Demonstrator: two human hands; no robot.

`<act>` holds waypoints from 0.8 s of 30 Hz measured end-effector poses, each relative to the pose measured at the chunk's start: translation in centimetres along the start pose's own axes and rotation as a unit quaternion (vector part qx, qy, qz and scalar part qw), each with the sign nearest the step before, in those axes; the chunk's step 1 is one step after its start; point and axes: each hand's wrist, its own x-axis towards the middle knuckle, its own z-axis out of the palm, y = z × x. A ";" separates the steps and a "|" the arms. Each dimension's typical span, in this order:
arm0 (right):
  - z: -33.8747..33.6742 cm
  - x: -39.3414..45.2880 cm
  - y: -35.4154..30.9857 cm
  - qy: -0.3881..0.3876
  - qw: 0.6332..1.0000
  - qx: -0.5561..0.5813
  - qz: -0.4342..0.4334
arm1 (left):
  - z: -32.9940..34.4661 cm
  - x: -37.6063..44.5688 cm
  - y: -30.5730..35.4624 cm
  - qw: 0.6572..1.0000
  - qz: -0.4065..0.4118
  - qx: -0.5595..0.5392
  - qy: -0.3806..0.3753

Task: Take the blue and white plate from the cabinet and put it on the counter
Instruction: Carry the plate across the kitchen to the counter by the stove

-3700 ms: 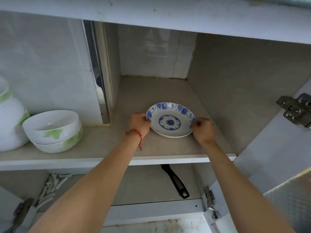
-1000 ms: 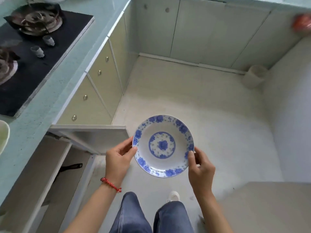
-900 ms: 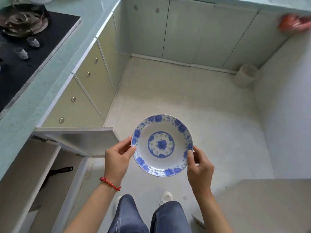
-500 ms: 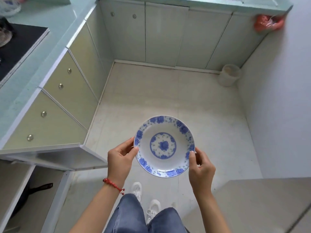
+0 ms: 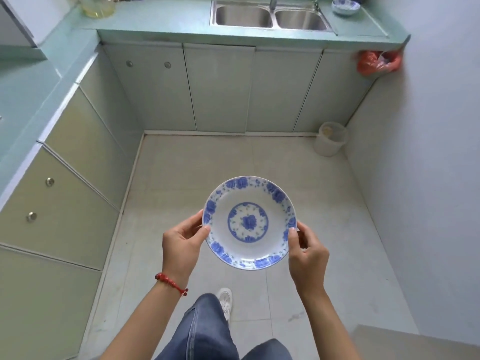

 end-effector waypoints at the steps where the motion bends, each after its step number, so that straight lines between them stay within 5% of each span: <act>1: 0.6 1.7 -0.2 0.003 1.000 0.000 -0.001 | 0.7 1.8 0.5 1.000 0.002 0.002 -0.006; 11: 5.0 17.9 0.9 0.015 1.000 -0.009 0.018 | 9.1 16.6 2.9 1.000 -0.017 -0.003 -0.012; 24: 11.5 42.6 0.8 -0.082 0.995 0.020 -0.049 | 20.0 33.9 7.1 0.995 0.008 -0.021 0.101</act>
